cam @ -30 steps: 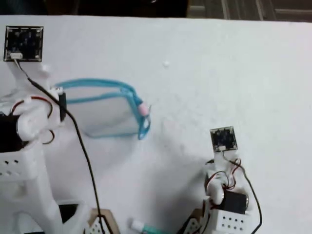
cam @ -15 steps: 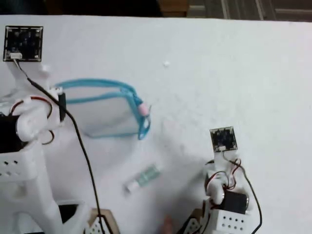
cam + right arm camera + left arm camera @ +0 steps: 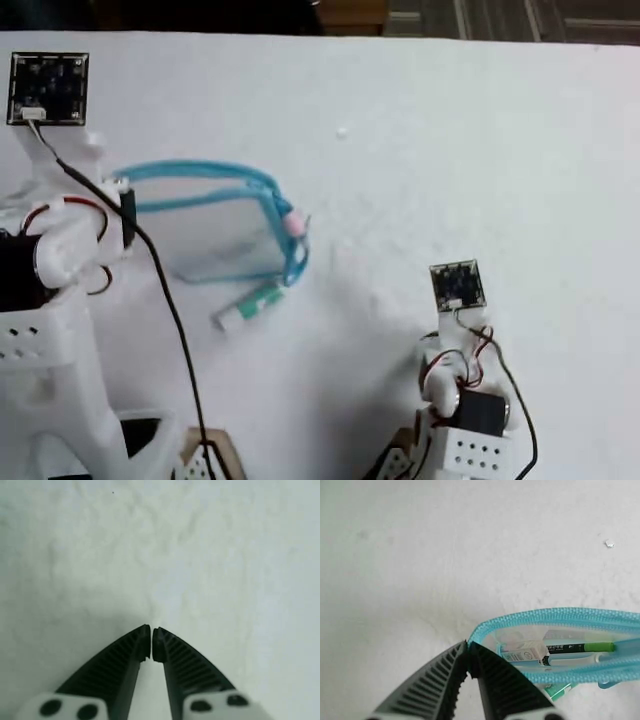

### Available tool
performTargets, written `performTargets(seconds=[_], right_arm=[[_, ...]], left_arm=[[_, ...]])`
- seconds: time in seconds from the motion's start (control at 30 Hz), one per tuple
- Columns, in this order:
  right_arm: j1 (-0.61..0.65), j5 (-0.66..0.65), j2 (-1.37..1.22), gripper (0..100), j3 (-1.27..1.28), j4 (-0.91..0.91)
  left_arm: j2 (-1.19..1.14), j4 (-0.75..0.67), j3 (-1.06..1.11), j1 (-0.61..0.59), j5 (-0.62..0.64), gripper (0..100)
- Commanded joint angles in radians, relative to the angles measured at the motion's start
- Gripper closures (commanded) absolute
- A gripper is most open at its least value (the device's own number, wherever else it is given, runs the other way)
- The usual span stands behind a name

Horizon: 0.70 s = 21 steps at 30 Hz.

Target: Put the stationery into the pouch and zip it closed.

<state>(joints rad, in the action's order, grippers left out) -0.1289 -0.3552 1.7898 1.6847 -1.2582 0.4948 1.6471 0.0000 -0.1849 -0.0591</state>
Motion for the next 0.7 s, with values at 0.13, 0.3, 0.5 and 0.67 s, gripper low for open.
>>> performTargets(seconds=[0.13, 0.3, 0.5, 0.67], right_arm=[[0.002, -0.002, 0.004, 98.0, 0.008, -0.002], [0.002, -0.002, 0.005, 98.0, 0.008, -0.002], [0.004, -0.002, 0.005, 98.0, 0.008, -0.002], [0.005, 0.003, 0.002, 98.0, 0.008, -0.004]], left_arm=[[-0.081, 0.003, 0.071, 0.013, -0.005, 98], [-0.081, 0.002, 0.071, 0.013, -0.002, 98], [-0.077, 0.003, 0.1, 0.012, -0.006, 98], [-0.073, -0.012, 0.161, 0.008, -0.008, 98]])
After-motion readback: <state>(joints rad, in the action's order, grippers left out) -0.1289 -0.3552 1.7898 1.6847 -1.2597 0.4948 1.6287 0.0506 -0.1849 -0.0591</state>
